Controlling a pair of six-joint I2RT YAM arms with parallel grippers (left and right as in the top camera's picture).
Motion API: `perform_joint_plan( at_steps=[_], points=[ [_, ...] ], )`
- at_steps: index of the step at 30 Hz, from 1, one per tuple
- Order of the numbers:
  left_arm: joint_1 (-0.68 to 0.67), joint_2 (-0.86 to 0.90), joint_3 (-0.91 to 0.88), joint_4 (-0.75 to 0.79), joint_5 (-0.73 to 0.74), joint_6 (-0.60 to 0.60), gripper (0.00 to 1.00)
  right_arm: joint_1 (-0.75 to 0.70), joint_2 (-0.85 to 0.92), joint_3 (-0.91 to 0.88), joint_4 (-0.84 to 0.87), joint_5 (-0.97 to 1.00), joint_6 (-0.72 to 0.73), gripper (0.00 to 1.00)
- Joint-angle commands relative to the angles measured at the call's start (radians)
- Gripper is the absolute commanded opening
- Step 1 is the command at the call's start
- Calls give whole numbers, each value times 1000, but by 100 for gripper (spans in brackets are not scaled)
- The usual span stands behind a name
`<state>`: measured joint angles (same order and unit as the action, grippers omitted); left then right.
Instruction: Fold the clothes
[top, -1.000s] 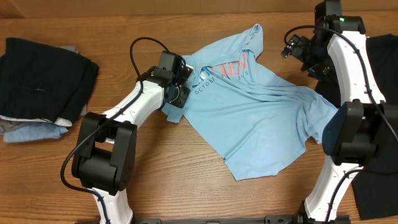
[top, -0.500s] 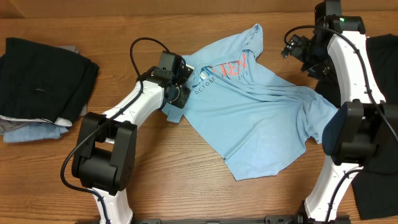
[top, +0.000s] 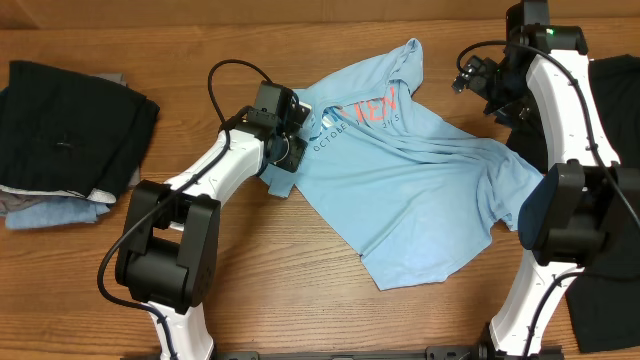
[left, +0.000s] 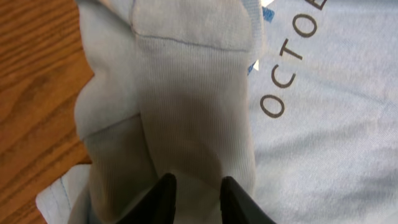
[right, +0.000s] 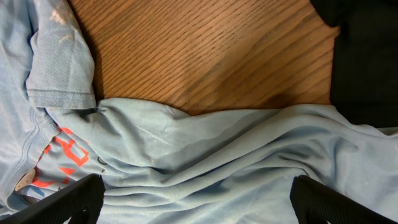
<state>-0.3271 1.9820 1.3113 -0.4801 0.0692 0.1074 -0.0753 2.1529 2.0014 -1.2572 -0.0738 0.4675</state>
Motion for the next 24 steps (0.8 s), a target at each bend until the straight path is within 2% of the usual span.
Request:
perform_joint_plan(
  at_steps=[1, 7, 11, 14, 21, 24],
  points=[
    [0, 13, -9, 26, -15, -3, 33, -1, 3, 1, 4, 6, 5, 100],
    [2, 60, -9, 40, -21, -26, 34, -1, 3, 1, 3, 6, 5, 100],
    [2, 60, 6, 39, -21, -34, 21, -1, 3, 1, 4, 6, 5, 100],
    [2, 51, 33, 16, -22, -34, 4, -1, 3, 1, 4, 6, 4, 100],
    [11, -19, 198, -85, -30, -37, 4, -1, 3, 1, 4, 6, 5, 100],
    [23, -27, 271, -119, -93, -37, 4, -1, 3, 1, 3, 6, 4, 100]
  ],
)
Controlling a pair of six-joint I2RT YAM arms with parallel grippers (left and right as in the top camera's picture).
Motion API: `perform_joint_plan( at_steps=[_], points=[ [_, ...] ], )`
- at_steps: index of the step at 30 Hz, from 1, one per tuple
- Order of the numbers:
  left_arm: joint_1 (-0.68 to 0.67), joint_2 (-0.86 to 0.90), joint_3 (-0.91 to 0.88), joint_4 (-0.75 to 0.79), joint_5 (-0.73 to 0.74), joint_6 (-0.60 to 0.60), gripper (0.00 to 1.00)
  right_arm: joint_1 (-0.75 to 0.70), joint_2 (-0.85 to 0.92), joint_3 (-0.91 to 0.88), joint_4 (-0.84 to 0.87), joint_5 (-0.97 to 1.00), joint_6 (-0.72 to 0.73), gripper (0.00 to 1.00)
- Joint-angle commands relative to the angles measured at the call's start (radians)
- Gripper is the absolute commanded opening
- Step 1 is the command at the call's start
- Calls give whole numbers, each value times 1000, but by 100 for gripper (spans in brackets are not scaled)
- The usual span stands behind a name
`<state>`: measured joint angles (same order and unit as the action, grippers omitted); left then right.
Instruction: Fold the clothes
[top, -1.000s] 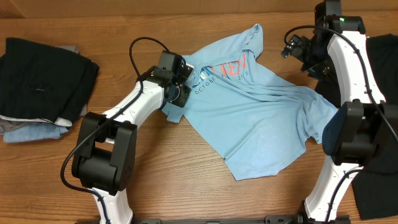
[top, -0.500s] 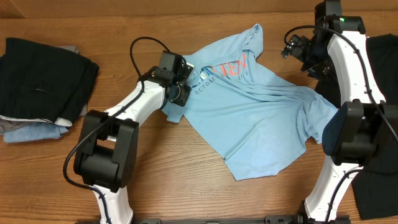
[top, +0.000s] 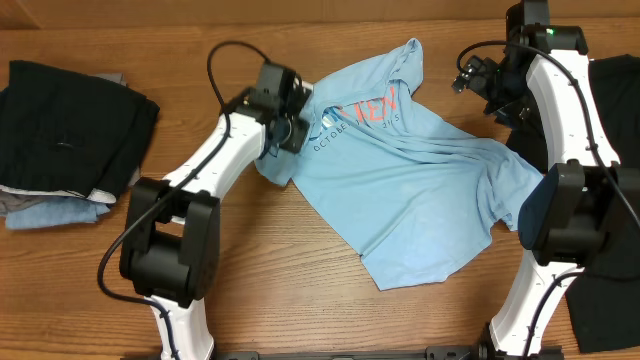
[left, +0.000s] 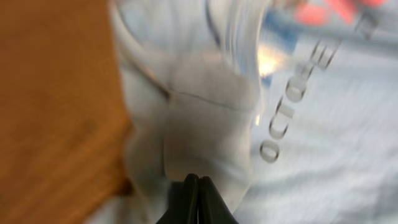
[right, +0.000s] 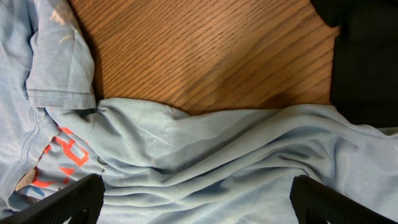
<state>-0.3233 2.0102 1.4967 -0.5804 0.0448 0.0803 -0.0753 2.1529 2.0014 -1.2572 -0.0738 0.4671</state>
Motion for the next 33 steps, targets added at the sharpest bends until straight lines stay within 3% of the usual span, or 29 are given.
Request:
perform_joint_plan(
  at_steps=[1, 8, 14, 15, 16, 17, 20, 28, 33],
  points=[
    [26, -55, 101, -23, -100, -10, 4, -1, 3, 1, 4, 6, 5, 100],
    [138, -55, 109, -21, -258, -39, 4, -1, 3, 1, 4, 6, 5, 100],
    [332, -55, 109, -6, -254, -93, 4, -1, 3, 1, 4, 6, 5, 100],
    [359, -55, 109, -3, -245, -101, 28, -1, 3, 1, 4, 6, 5, 100],
    [385, -55, 109, 1, -225, -103, 63, -1, 3, 1, 4, 6, 5, 100],
    [412, -55, 109, 3, -187, -103, 86, -1, 3, 1, 4, 6, 5, 100],
    [462, -55, 111, 2, -75, -103, 100, -1, 3, 1, 4, 6, 5, 100],
    [465, -109, 138, -72, 246, -112, 100, -1, 3, 1, 4, 6, 5, 100],
    [413, -120, 138, -205, 293, -111, 100, -1, 3, 1, 3, 6, 5, 100]
  ],
)
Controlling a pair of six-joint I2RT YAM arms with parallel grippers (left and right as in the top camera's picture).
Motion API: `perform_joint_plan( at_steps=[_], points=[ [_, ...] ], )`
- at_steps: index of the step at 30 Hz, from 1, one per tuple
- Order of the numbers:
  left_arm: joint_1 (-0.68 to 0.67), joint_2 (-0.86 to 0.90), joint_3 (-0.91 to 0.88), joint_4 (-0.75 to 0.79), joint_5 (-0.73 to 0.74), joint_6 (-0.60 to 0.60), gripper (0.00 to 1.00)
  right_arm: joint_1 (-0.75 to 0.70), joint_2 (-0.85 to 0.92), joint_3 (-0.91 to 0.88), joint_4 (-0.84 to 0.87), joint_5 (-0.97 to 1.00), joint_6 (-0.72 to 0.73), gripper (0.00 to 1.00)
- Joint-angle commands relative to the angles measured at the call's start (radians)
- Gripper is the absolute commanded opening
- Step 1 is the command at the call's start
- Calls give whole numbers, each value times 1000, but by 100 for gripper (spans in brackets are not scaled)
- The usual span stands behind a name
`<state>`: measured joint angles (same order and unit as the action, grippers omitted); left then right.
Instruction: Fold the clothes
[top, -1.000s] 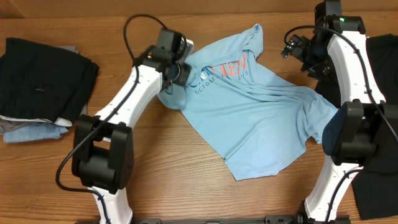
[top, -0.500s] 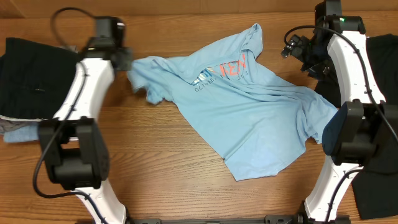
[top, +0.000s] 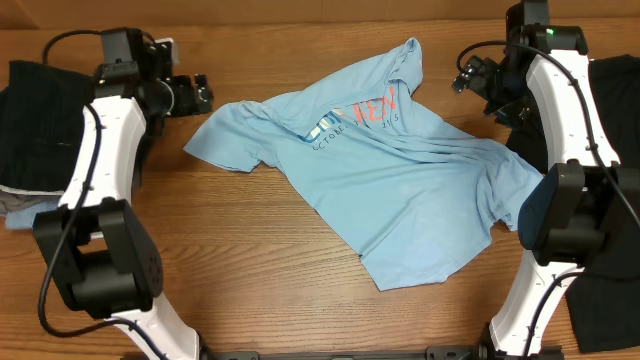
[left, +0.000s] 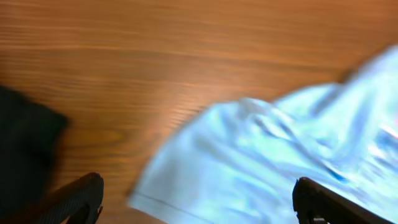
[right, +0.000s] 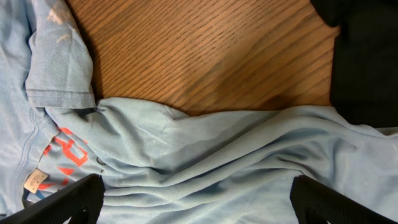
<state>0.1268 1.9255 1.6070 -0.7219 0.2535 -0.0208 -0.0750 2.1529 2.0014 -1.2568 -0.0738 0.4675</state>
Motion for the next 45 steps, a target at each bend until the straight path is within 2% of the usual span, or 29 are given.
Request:
perform_joint_plan(
  at_steps=[1, 4, 6, 9, 10, 11, 12, 14, 17, 20, 22, 27, 32, 38, 41, 45],
  points=[
    [-43, -35, 27, -94, 84, -10, 100, -1, 3, 1, 5, 6, 5, 100],
    [-61, -35, 27, -192, 86, -9, 100, -1, 3, 1, 124, -10, 5, 100],
    [-68, -34, 26, -232, 83, -1, 100, -1, 3, 1, 68, -158, 5, 100],
    [-77, -34, 13, -256, 68, -1, 100, -1, 3, 1, -15, -230, 4, 100],
    [-82, -34, 1, -255, 48, -2, 100, -1, 3, 1, -27, -231, -17, 85],
    [-87, -32, -16, -248, 19, -2, 95, -1, 3, 1, -43, -231, -69, 10],
    [-92, -31, -37, -236, 3, -1, 93, -1, 3, 1, -81, -232, -119, 4],
    [-103, -24, -88, -196, -2, -1, 87, -1, 3, 1, -178, -248, -130, 4],
    [-114, -8, -154, -113, -2, -2, 77, 5, 3, 1, -304, -312, -249, 4],
    [-116, 54, -187, -35, -2, -2, 72, 76, 1, -7, -438, -316, -323, 4],
    [-116, 83, -187, -27, -2, -2, 74, 111, -1, -28, -438, -317, -318, 4],
    [-116, 176, -187, -24, -2, -2, 88, 234, -28, -179, -429, -311, -307, 4],
    [-114, 188, -187, -9, -2, 0, 90, 329, -212, -396, -324, -187, -118, 4],
    [-114, 188, -187, 32, -43, 18, 92, 408, -550, -784, -116, -144, 85, 4],
    [-114, 188, -187, 39, -63, 18, 92, 408, -634, -983, 24, -161, 125, 4],
    [-114, 188, -187, 35, -62, 18, 93, 408, -631, -1135, 138, -181, 119, 4]
  ],
)
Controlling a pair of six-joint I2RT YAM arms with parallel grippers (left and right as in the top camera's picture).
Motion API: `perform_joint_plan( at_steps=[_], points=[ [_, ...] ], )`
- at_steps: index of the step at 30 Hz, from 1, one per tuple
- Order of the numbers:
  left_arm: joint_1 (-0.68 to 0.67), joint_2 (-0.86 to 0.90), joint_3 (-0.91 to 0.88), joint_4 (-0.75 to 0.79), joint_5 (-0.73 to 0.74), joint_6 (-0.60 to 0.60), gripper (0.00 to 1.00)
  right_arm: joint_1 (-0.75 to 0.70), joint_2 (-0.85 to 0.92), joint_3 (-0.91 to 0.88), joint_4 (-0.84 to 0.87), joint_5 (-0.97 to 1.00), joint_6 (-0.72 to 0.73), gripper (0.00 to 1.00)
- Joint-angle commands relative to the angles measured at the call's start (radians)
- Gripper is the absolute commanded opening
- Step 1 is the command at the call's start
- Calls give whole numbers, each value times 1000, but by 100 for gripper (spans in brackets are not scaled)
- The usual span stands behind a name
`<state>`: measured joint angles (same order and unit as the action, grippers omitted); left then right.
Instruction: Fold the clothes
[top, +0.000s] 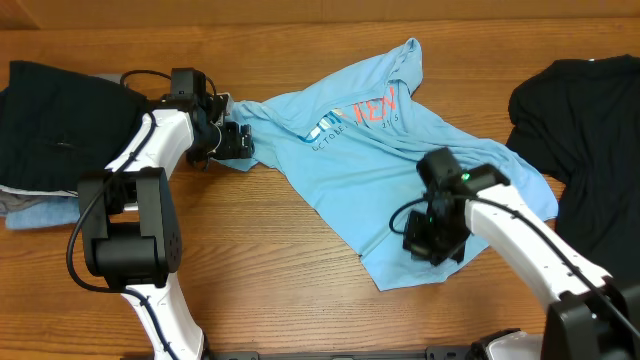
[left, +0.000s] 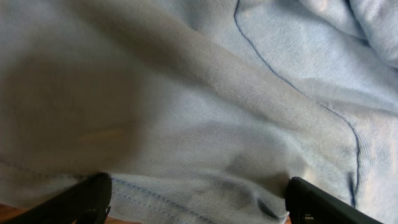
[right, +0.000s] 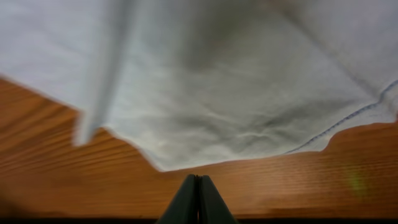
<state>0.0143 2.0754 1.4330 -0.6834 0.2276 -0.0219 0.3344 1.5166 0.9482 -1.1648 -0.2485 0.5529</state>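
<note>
A light blue T-shirt (top: 400, 170) with orange lettering lies crumpled across the middle of the table. My left gripper (top: 228, 140) is at its left sleeve. In the left wrist view it (left: 196, 204) is open wide, and the sleeve cloth and hem (left: 199, 93) fill the space between the fingers. My right gripper (top: 432, 242) is at the shirt's lower front hem. The right wrist view shows it (right: 198, 186) shut over bare wood, with the shirt's edge (right: 236, 81) just ahead of the tips and nothing seen between them.
A stack of folded dark clothes (top: 65, 125) lies at the far left, with grey and blue pieces under it. A loose black garment (top: 585, 110) lies at the right edge. Bare wooden table (top: 260, 270) shows in front of the shirt.
My left gripper was open over the table near the dark stack and is now on the shirt's left sleeve. My right gripper was open at the back right and is now shut at the front hem.
My left gripper was narrowly open on the bunched left sleeve, then shut on it. Later the sleeve lay spread out to the left and the gripper was open and away. The right gripper stayed open at the back right. Now both are at the shirt.
</note>
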Motion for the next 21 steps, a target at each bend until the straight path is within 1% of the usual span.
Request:
perform_joint_plan(
  at_steps=[1, 3, 8, 14, 17, 19, 21],
  points=[
    [-2, 38, -13, -3, -36, 23, 93, -2, 5, -112, 92, -6, 19, 4],
    [-2, 38, -13, -3, -37, 23, 93, -2, 5, -113, 121, 13, 16, 4],
    [-2, 38, -13, -11, -75, 23, 91, 0, 6, -113, 296, 39, -11, 4],
    [-1, 38, -13, -26, -116, 26, 91, 0, 11, -148, 418, 39, -11, 4],
    [-1, 38, -13, -20, -116, 26, 93, 0, 16, -176, 457, 39, -11, 4],
    [-1, 38, -13, -10, -116, 26, 100, 0, 16, -207, 490, 38, -11, 4],
    [-1, 38, -13, 1, -116, 26, 100, 0, 16, -235, 521, 21, -11, 4]
  ],
)
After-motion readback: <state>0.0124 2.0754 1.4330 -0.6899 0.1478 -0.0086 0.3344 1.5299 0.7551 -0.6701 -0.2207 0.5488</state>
